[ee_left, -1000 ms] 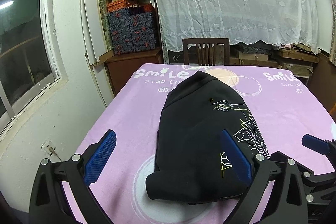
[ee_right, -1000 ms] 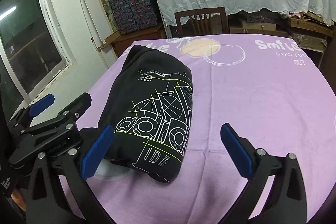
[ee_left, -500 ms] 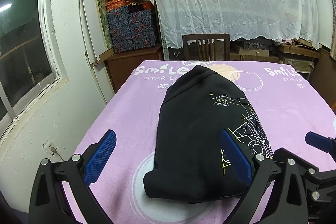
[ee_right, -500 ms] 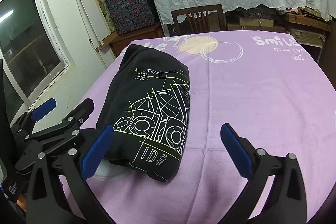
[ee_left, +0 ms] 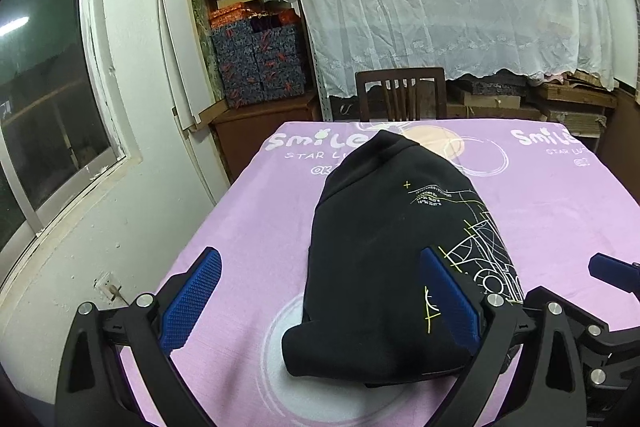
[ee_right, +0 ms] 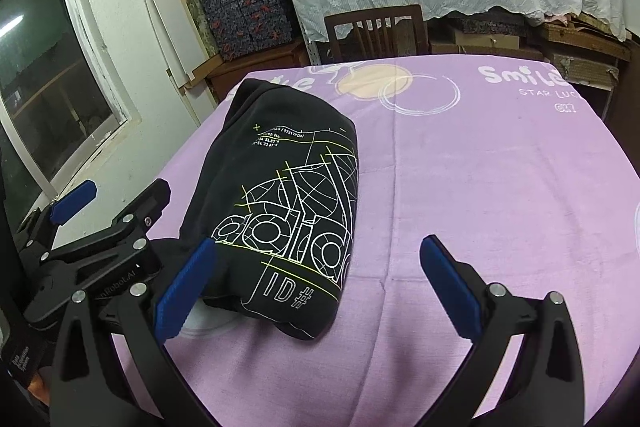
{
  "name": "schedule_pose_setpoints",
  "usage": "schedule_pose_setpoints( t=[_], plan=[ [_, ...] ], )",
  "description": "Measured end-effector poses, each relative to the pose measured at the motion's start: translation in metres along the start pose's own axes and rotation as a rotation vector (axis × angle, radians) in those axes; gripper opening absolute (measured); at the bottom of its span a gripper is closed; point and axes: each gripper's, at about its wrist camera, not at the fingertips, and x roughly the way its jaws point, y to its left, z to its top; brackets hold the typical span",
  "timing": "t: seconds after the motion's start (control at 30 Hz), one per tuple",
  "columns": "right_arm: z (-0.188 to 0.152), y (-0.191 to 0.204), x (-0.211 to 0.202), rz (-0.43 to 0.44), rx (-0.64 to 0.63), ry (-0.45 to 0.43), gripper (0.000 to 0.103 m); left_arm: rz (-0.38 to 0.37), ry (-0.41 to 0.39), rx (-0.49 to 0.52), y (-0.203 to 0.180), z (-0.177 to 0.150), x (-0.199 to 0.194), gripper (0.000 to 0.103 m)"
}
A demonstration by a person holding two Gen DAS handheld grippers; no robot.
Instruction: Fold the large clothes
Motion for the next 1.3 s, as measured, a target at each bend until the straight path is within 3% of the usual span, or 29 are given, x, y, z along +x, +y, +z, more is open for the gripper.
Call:
schedule_pose_setpoints(
  t=[0.67, 0.9, 0.97, 1.03, 1.1, 1.17, 1.23, 1.3],
  plan=[
    [-0.003, 0.004, 0.003, 0.013, -0.003, 0.020, 0.099, -0.020, 0.038, -0.025, 0.005, -0.002, 0.005, 0.100],
    [-0.002, 0.001, 0.006, 0.027, 0.011, 0.033, 0.099, -0.055, 0.099, -0.038, 0.013, -0.001, 0.025, 0.100],
    [0.000, -0.006, 0.009, 0.076, 0.053, 0.030, 0.099, -0.131, 0.164, -0.081, 0.023, 0.001, 0.042, 0.100],
    [0.002, -0.018, 0.016, 0.115, 0.124, 0.036, 0.099, -0.266, 0.288, -0.186, 0.042, 0.003, 0.069, 0.100],
    [0.006, -0.034, 0.028, 0.145, 0.194, 0.068, 0.099, -0.371, 0.340, -0.281, 0.057, 0.003, 0.087, 0.100],
    [0.014, -0.047, 0.043, 0.155, 0.213, 0.110, 0.099, -0.408, 0.369, -0.285, 0.061, 0.005, 0.101, 0.100],
    [0.020, -0.056, 0.060, 0.166, 0.233, 0.146, 0.099, -0.397, 0.408, -0.281, 0.062, 0.006, 0.119, 0.100],
    [0.021, -0.060, 0.067, 0.180, 0.244, 0.162, 0.099, -0.477, 0.477, -0.267, 0.058, 0.001, 0.143, 0.100]
  ],
)
